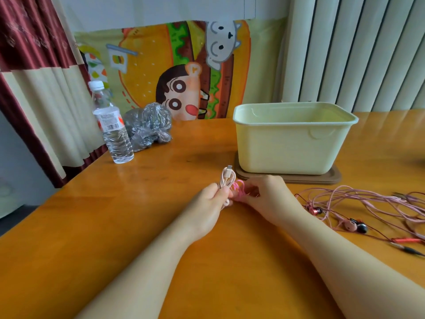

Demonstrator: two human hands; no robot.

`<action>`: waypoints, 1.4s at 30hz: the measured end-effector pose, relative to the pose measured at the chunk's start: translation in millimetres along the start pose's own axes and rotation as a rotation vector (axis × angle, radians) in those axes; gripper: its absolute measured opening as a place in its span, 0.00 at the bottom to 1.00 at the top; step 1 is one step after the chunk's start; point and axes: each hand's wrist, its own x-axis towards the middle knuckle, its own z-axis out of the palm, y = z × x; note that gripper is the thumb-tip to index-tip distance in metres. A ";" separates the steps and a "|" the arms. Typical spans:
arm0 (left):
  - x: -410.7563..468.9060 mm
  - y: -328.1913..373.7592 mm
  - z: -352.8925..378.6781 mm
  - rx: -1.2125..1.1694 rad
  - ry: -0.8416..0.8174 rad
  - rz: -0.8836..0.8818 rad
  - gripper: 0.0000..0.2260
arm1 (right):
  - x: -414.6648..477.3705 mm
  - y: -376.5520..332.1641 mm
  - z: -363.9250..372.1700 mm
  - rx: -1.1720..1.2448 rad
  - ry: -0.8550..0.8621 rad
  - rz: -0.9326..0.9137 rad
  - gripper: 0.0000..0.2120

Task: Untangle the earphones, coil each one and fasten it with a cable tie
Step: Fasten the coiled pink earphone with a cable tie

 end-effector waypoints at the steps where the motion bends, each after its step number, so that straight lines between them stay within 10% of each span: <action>1: 0.1 -1.1 1.7 0.011 0.000 0.015 0.19 | -0.1 1.8 -0.3 0.001 -0.005 0.015 0.11; 21: -6.6 1.3 5.3 0.348 -0.022 0.216 0.12 | -3.8 -3.1 -1.5 0.132 0.024 0.075 0.03; 31: 3.3 -2.2 3.9 -0.145 0.248 0.198 0.15 | -12.3 -14.6 -24.3 0.619 0.024 0.107 0.05; 42: -3.9 8.3 7.5 -0.516 0.055 0.136 0.13 | -12.0 -21.3 -23.8 0.755 -0.020 0.081 0.05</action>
